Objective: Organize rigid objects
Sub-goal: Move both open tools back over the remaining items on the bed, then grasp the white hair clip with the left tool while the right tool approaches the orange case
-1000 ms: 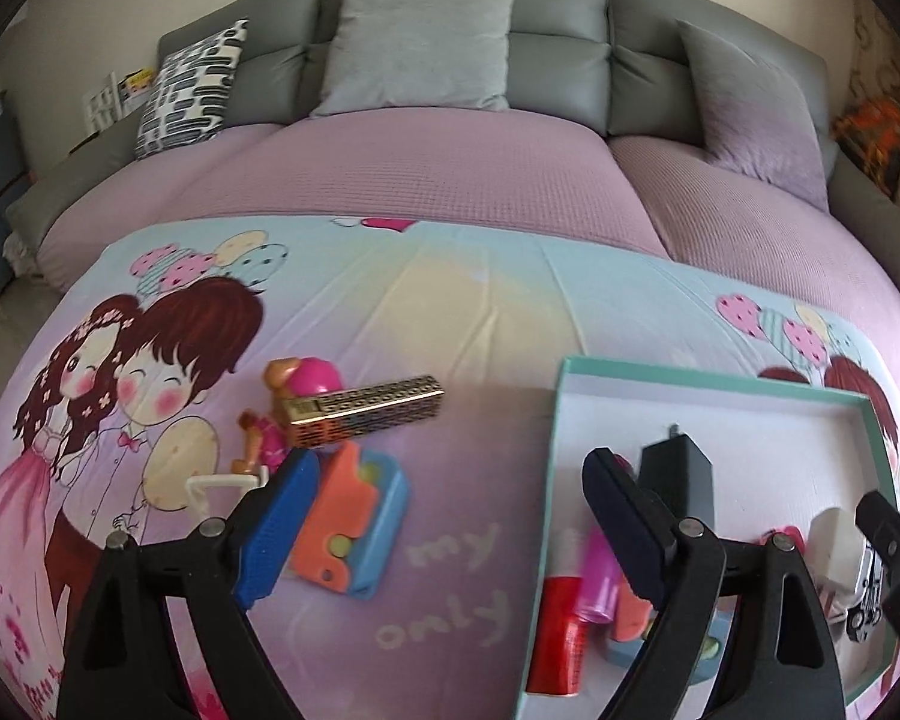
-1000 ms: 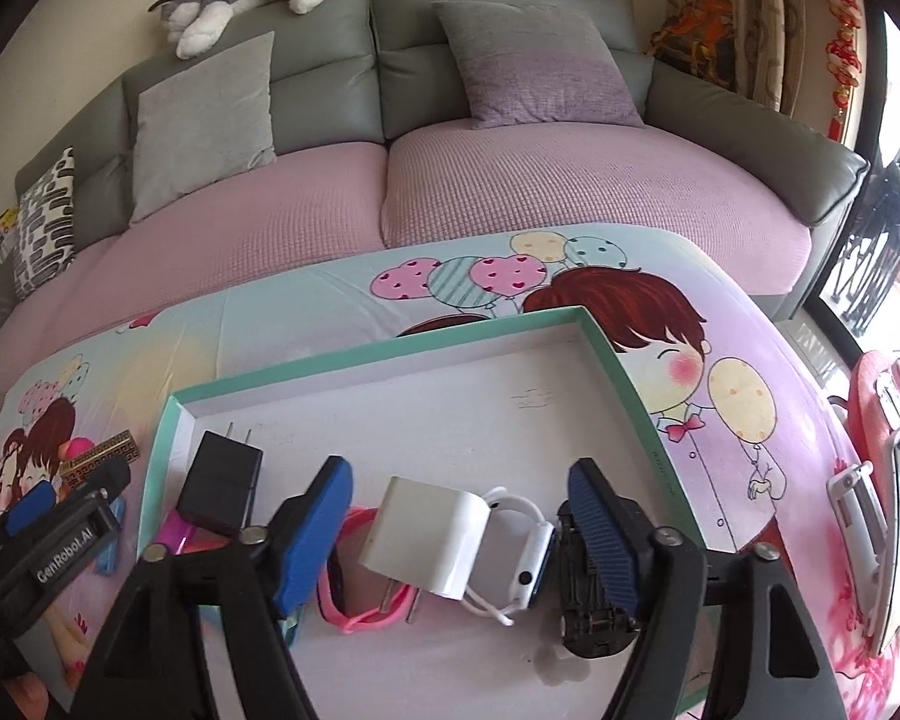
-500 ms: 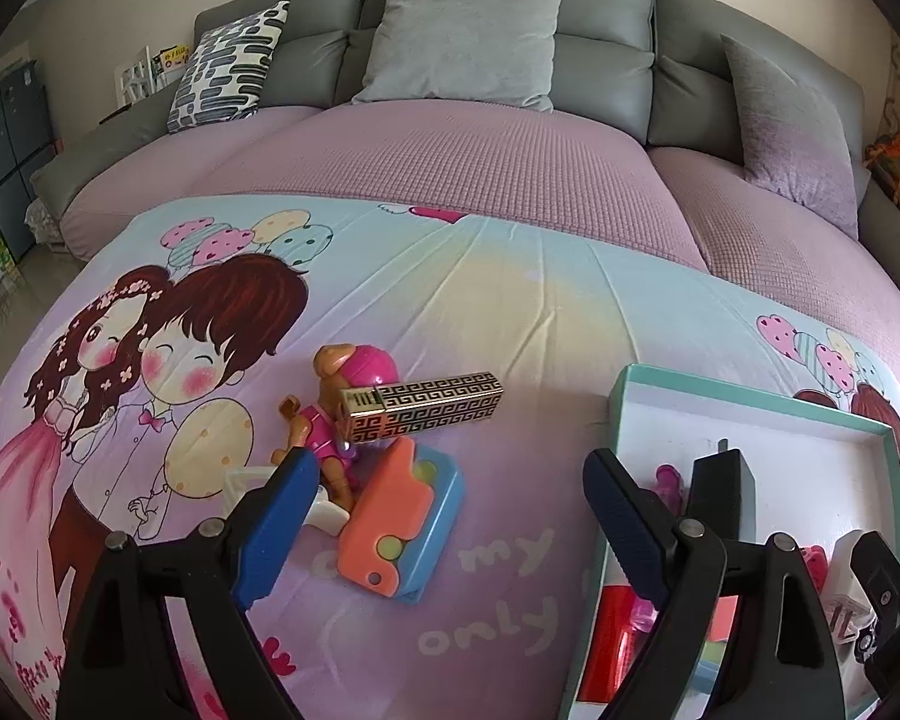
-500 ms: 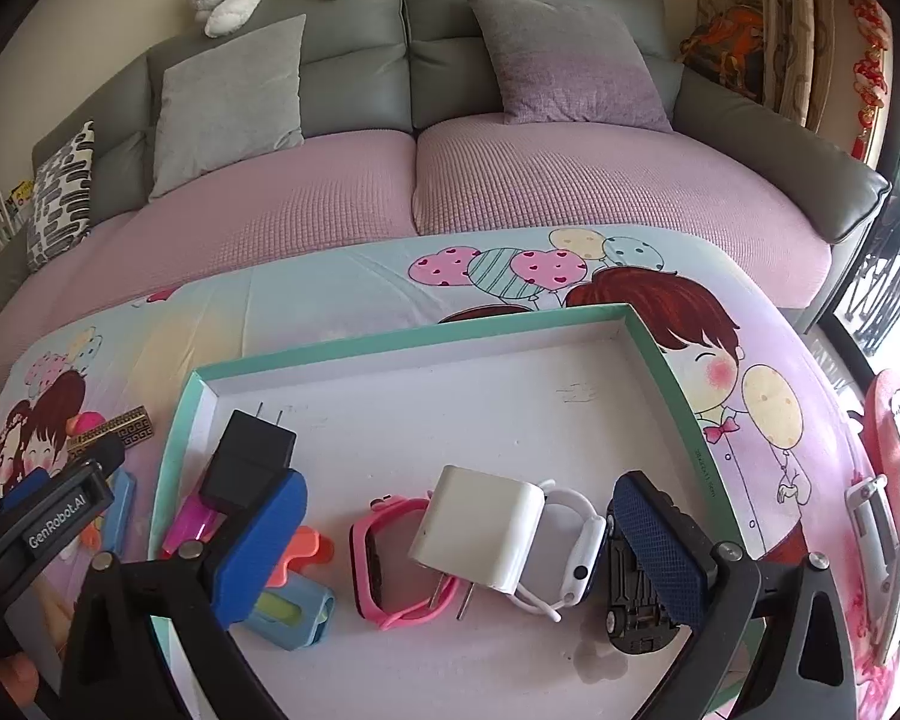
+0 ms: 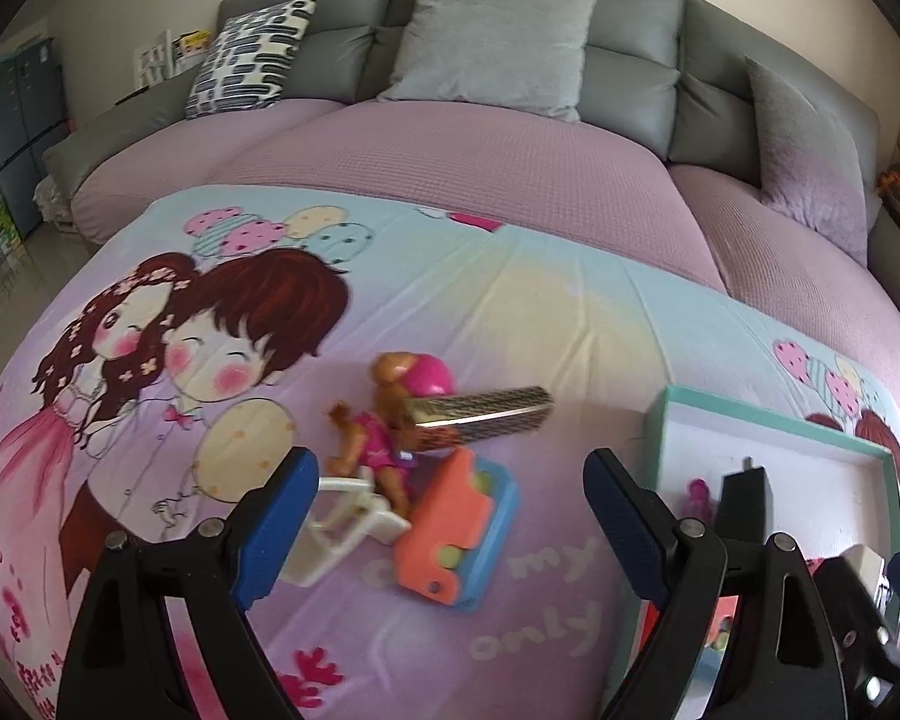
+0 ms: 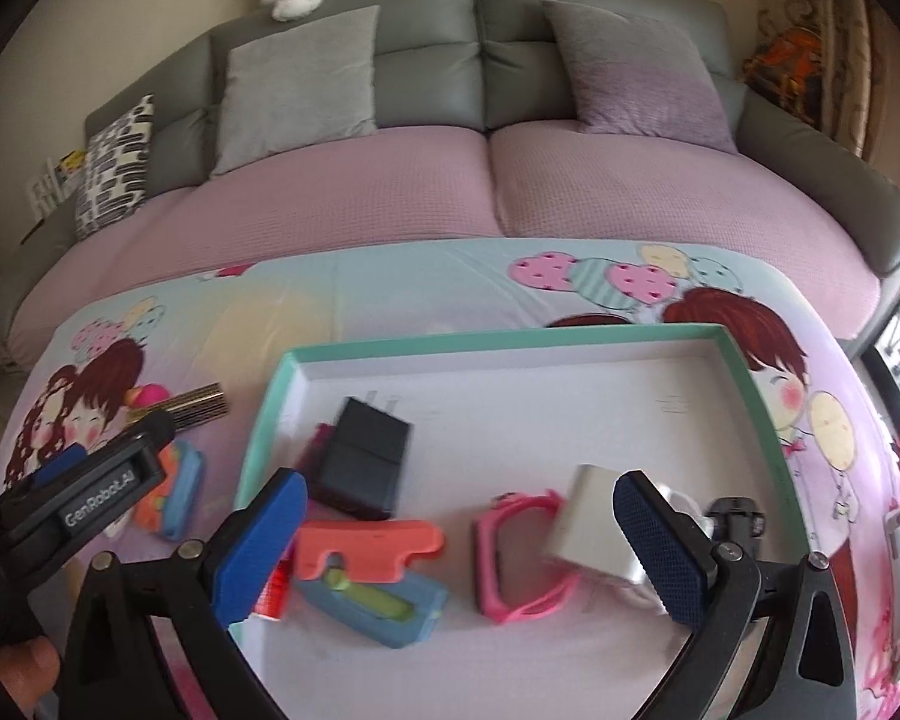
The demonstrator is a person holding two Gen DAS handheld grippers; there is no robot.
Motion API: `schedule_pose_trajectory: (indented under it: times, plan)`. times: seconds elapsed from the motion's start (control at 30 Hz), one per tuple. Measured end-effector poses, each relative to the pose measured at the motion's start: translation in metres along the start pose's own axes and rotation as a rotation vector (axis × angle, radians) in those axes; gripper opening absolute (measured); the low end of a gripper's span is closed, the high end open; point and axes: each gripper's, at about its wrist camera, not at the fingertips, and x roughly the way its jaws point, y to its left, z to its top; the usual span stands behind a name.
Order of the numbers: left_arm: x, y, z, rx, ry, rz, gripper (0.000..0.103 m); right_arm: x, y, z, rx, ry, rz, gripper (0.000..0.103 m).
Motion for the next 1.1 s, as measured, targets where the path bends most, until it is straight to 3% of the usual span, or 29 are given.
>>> schedule_pose_trajectory:
  times: [0.17,0.4,0.83,1.1]
  plan:
    - [-0.001,0.029,0.003,-0.056,-0.006,0.027,0.09,0.001,0.026,-0.001,-0.047,-0.004,0.031,0.103]
    - [-0.001,0.06,0.004,-0.046,-0.007,0.142,0.09,0.008,0.049,-0.004,-0.068,0.017,0.056,0.103]
    - [0.004,0.11,-0.001,-0.114,0.03,0.139,0.09,0.019,0.098,-0.013,-0.128,0.044,0.107,0.103]
    - [0.007,0.133,-0.004,-0.161,0.034,0.088,0.09,0.028,0.125,-0.02,-0.162,0.061,0.126,0.103]
